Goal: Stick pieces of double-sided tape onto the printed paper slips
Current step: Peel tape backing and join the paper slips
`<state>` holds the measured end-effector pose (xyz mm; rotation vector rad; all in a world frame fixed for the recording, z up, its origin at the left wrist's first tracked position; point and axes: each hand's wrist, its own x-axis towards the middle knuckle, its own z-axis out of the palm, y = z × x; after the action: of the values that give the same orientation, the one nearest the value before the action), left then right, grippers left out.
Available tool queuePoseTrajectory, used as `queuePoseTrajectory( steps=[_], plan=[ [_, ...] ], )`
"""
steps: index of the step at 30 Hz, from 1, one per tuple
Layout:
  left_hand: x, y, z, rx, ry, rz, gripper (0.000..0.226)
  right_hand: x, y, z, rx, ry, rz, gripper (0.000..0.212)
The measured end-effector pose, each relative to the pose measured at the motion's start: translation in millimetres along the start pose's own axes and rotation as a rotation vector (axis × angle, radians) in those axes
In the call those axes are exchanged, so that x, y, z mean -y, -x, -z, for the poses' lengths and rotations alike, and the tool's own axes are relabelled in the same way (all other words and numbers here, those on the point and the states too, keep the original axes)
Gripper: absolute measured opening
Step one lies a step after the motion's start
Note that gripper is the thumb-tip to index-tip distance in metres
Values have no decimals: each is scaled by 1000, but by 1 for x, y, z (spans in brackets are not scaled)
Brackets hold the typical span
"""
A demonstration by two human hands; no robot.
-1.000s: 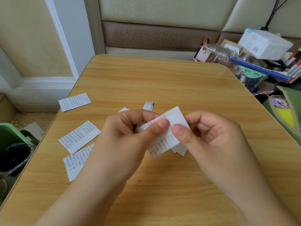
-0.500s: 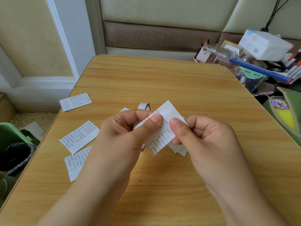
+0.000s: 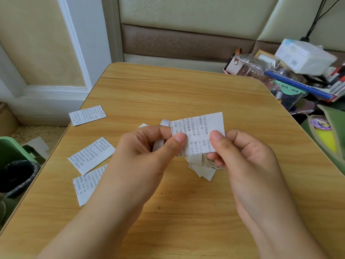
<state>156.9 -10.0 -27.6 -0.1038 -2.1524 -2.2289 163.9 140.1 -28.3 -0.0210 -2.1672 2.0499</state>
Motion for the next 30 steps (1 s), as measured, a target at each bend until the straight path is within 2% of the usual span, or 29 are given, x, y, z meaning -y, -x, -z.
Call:
queuePoseTrajectory(
  steps=[5,12,17,21,27,30],
  plan=[
    [0,0,3,-20,-116,-18,29,-2,0,5,69,113,36,22],
    [0,2,1,-32,-187,-46,24,-1,1,5,41,161,45,33],
    [-1,3,-2,-27,-217,-79,20,2,2,1,152,107,27,20],
    [-4,6,-5,-29,-237,-101,20,-1,3,-4,108,154,78,19],
    [-5,7,-3,-97,-245,-67,23,-2,0,2,22,149,59,25],
    [-4,6,1,-96,-341,-72,26,-1,-1,5,23,205,49,26]
  ],
)
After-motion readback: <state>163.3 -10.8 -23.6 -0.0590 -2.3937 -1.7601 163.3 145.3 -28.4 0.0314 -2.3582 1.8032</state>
